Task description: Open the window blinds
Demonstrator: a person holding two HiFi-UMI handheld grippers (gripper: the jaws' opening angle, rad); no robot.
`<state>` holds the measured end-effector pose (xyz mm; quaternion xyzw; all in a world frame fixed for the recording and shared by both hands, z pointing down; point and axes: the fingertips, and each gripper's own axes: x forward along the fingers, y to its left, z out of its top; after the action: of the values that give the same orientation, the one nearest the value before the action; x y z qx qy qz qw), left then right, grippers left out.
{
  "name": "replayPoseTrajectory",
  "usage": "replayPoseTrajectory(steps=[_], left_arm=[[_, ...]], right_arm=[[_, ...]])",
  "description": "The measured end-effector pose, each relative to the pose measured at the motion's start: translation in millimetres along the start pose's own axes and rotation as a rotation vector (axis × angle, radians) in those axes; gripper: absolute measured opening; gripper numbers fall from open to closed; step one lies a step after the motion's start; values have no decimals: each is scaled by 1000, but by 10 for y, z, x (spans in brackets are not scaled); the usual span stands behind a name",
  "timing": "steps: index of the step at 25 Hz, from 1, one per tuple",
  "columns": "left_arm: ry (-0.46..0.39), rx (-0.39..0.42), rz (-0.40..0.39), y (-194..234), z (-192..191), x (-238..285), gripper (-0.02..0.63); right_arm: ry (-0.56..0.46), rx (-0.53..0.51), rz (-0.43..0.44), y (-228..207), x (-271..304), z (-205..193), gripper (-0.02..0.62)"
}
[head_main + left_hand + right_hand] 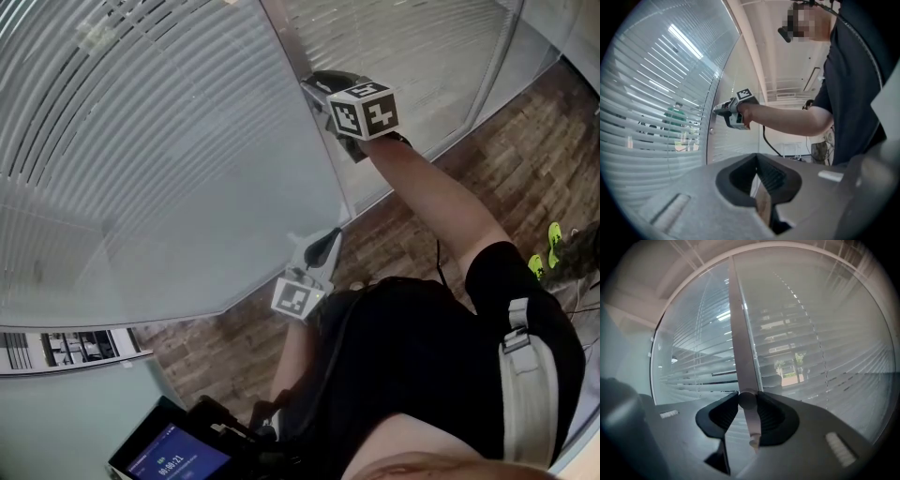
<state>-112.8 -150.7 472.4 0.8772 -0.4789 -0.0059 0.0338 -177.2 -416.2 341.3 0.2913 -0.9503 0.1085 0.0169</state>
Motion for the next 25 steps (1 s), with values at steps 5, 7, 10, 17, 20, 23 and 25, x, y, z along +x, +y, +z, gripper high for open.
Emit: replayPoseTrajectory(steps=[5,7,10,17,20,23,25], left_arm=[[-1,5,-5,-10,3,16,3],[-4,8,-5,-11,2,19,3],[-2,5,-2,-5,-1,11,3],[-7,11,4,21,2,-30,3],[-23,21,-7,8,-45,-46,3],[-18,10,-32,-50,35,25,3],[-24,12,-42,-68,76,66,3]], right_arm=[[-17,62,-12,-9,-3,16,127],[-19,71,-13,-23,0,14,127],[-20,73,-13,-40,-1,8,127],[-27,48,-22,-44,-27,16,127],[-28,33,-21,-10,-29,2,127],[-31,23,-23,-25,-15,4,129],[-28,5,-17,-30,-7,8,130]])
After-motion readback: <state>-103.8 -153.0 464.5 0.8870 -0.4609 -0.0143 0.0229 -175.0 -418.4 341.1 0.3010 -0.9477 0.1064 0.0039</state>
